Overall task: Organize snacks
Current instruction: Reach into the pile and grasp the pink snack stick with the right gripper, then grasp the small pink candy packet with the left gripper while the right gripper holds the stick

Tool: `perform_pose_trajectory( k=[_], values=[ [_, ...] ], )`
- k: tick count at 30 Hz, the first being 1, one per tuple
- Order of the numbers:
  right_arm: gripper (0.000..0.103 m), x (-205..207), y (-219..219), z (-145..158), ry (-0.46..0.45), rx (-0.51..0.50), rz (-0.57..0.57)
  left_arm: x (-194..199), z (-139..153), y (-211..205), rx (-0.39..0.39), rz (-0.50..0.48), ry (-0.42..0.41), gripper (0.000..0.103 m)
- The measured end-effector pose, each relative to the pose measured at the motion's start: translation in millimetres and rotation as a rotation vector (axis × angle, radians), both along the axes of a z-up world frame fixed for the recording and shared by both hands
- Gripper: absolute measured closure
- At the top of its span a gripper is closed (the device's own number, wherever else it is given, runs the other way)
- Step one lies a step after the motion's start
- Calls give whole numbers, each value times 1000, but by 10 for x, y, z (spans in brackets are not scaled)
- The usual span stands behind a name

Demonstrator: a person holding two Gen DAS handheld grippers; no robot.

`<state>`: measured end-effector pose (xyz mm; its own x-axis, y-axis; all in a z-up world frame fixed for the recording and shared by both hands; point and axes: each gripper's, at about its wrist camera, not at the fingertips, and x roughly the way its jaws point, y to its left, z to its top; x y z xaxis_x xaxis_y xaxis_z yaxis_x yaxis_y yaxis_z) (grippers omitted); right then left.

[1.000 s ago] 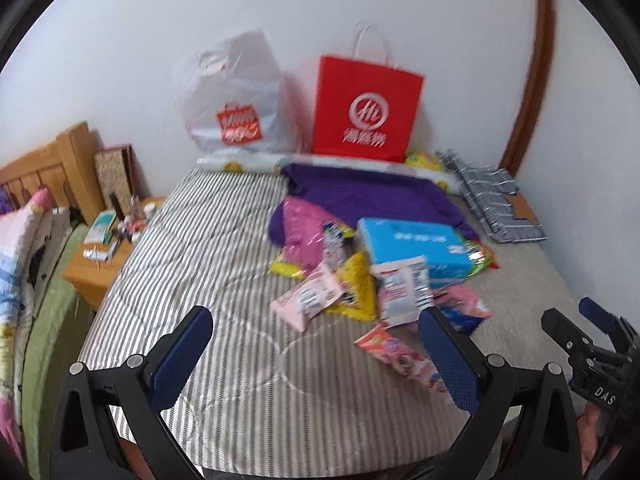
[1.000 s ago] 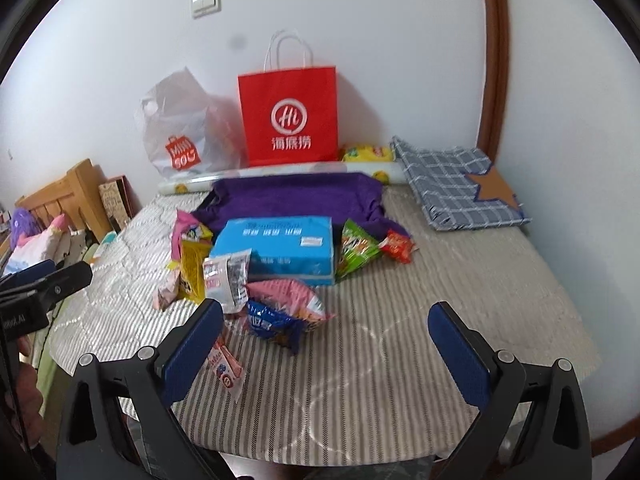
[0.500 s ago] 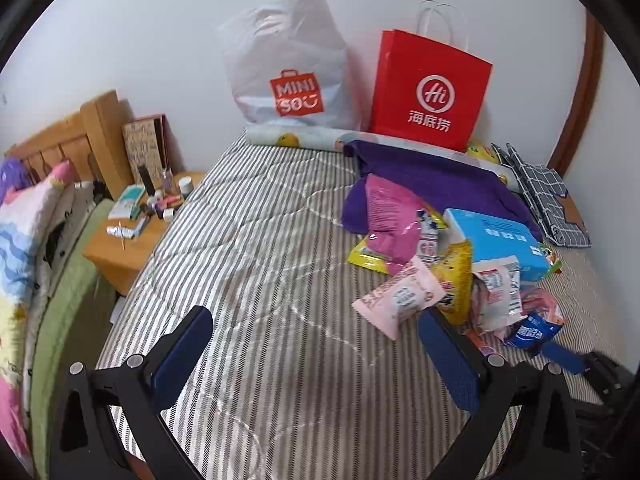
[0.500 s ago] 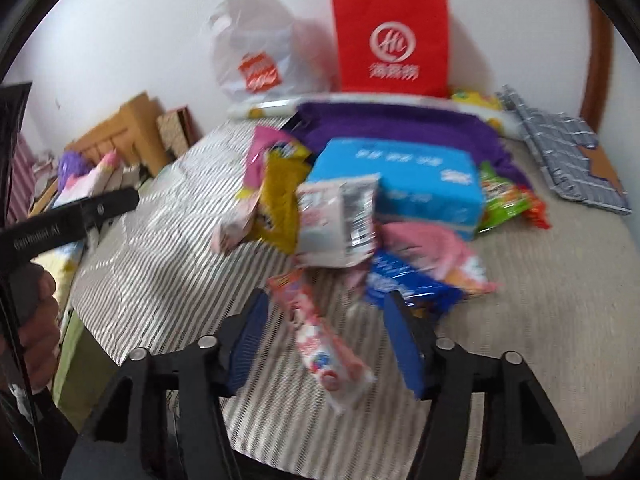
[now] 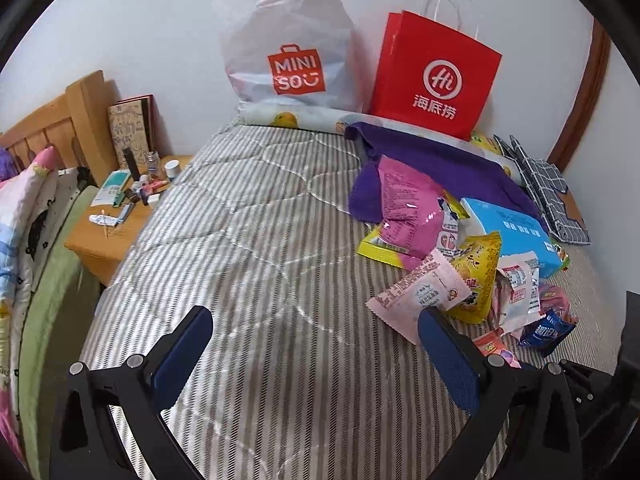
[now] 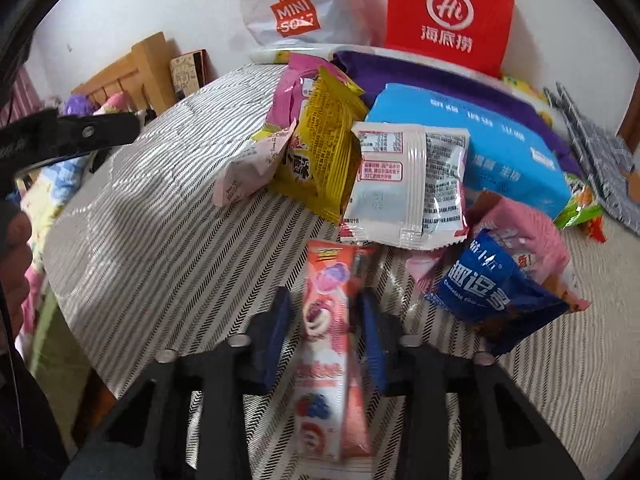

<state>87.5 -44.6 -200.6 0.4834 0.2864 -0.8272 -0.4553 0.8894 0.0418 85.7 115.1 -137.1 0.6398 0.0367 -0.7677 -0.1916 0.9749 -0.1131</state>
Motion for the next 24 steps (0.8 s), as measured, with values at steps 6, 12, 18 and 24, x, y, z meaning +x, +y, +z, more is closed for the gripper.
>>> perform_pose_trajectory(
  k=[6, 12, 18, 24],
  values=[
    [82, -112, -73, 119, -25, 64, 17, 135, -59, -197, 15, -55, 5, 0],
    [82, -226, -329, 538, -130, 119, -11, 303, -167, -374, 34, -102, 40, 0],
    [82, -230, -857, 821, -220, 122, -144, 454, -311, -508, 46, -141, 82, 0],
    [82, -111, -1472, 840, -243, 100, -326, 582, -445, -576, 47, -172, 111, 0]
  ],
)
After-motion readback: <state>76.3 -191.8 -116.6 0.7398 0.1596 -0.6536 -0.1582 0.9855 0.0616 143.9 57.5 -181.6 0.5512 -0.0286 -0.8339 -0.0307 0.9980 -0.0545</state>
